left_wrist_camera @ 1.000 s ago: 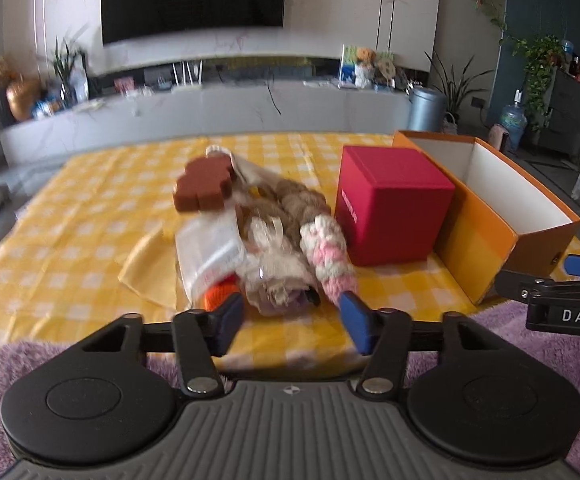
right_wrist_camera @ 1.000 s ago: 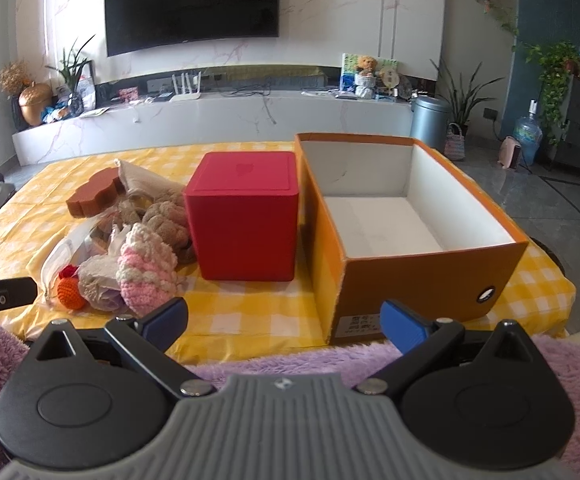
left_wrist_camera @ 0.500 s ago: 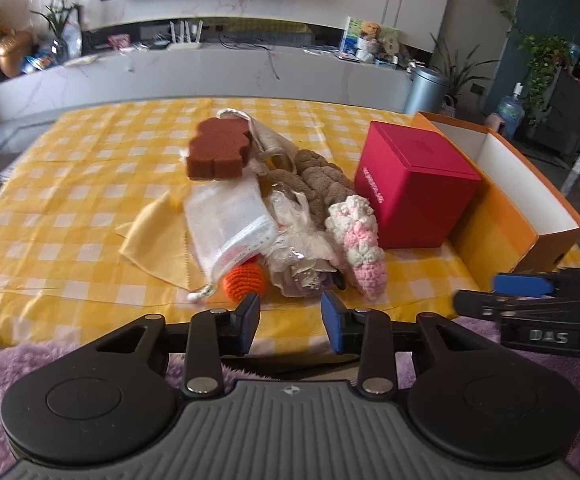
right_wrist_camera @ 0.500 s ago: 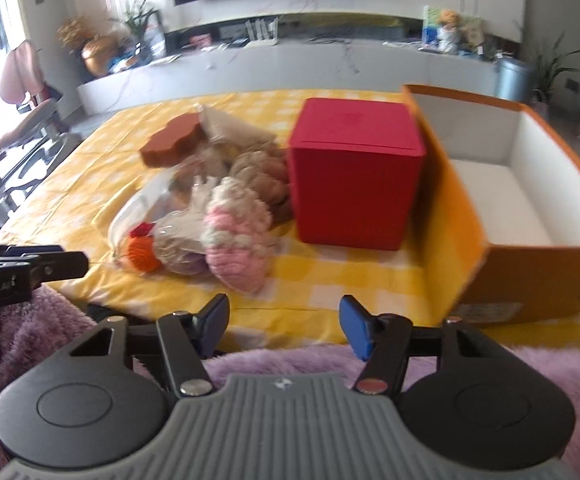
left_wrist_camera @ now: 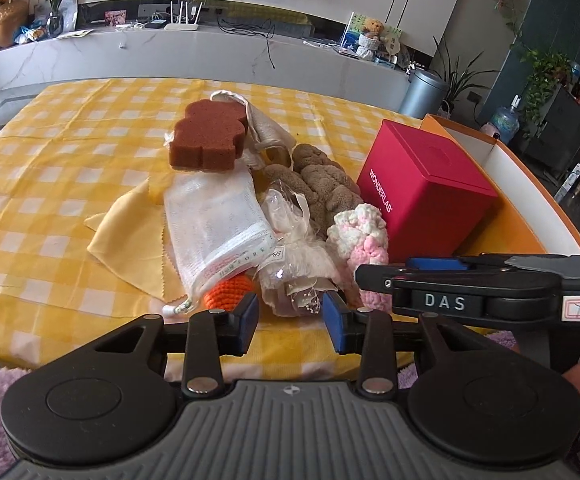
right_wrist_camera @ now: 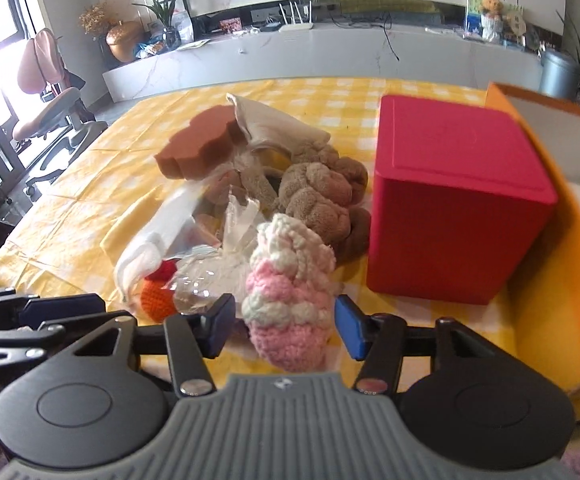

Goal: Organize soft objects
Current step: 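Grasp the pink-white crocheted piece with the right gripper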

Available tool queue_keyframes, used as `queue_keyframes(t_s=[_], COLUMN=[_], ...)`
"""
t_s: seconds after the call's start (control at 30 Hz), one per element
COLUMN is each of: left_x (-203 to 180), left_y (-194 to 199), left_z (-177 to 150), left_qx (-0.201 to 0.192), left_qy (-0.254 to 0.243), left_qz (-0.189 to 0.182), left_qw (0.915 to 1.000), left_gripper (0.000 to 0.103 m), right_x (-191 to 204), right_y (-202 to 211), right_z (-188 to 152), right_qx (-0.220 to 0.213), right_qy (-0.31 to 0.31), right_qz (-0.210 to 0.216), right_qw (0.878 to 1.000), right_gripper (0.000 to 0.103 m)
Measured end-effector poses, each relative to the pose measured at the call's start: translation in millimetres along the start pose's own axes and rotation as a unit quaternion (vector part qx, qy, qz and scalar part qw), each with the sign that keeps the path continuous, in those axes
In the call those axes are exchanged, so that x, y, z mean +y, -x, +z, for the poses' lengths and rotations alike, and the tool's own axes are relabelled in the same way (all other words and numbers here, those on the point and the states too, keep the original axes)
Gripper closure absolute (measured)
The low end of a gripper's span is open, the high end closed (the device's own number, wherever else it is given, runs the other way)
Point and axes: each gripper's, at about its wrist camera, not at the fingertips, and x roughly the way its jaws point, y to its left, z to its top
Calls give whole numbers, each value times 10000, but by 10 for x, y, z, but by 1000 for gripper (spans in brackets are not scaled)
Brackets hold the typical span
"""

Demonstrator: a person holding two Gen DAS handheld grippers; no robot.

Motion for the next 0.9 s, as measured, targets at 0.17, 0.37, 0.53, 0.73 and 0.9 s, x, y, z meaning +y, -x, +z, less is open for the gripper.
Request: queue_keyframes(t_s=[0.17,0.37,0.53,0.73,0.9], left_x=[-23,-129,-273,-418,-545], left_y=[-146,-277,-473,-625,-699], left_z=[21,58,74,53,-2], left_qx=[-24,-118,29,70,127], left_qy=[-91,-398,-627,-753,-1076], left_qz=[7,102,305,622,829], left_qw=[10000,9991,9976,9952,9906], left_gripper=[43,29,28,18,16], right_x=[-107,-183,-438,-581,-688], right_y=[-145,39,24,-37,-49], right_z=[-17,-58,-137,-165,-179], right_qx=[143,64,242,328,324], right_qy=[-242,-239,-705,-969,-1216], right_qz=[105,-192,-198,-88,72], right_qw=[9995,9995,9970,9947,9920], right_gripper=[63,74,74,74,74])
